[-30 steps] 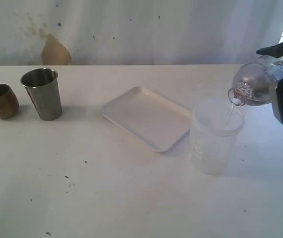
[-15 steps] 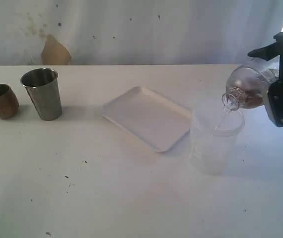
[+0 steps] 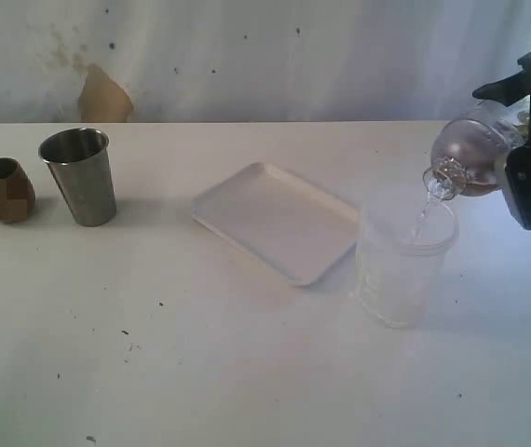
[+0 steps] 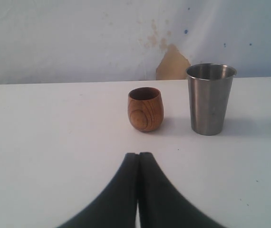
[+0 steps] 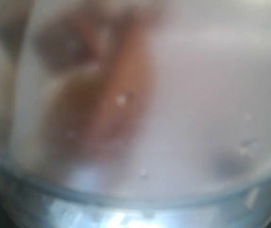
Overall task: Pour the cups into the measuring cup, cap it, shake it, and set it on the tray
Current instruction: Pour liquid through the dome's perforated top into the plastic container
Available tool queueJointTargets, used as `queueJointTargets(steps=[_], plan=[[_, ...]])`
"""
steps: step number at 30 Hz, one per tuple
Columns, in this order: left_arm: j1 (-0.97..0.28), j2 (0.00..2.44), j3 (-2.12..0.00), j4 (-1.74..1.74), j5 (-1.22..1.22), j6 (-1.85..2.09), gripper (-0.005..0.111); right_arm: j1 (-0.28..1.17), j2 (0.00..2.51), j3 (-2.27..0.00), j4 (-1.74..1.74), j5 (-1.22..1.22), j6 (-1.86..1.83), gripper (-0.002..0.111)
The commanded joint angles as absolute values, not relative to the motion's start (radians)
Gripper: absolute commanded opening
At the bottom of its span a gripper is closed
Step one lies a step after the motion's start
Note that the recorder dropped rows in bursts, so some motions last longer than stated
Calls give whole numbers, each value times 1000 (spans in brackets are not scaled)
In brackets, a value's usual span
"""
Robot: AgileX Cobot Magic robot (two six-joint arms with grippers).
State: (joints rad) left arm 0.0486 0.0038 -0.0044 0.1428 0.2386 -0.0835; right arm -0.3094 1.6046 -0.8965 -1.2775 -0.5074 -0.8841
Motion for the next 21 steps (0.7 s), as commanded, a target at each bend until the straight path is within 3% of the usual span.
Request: queueJointTargets(steps=[1,21], plan=[[47,0,0,136,238,-85,0,-310,1588,-915,-1245,-540,-893,0],[47,0,0,136,238,-85,0,-287,1576,-945,-1253,-501,-921,0]])
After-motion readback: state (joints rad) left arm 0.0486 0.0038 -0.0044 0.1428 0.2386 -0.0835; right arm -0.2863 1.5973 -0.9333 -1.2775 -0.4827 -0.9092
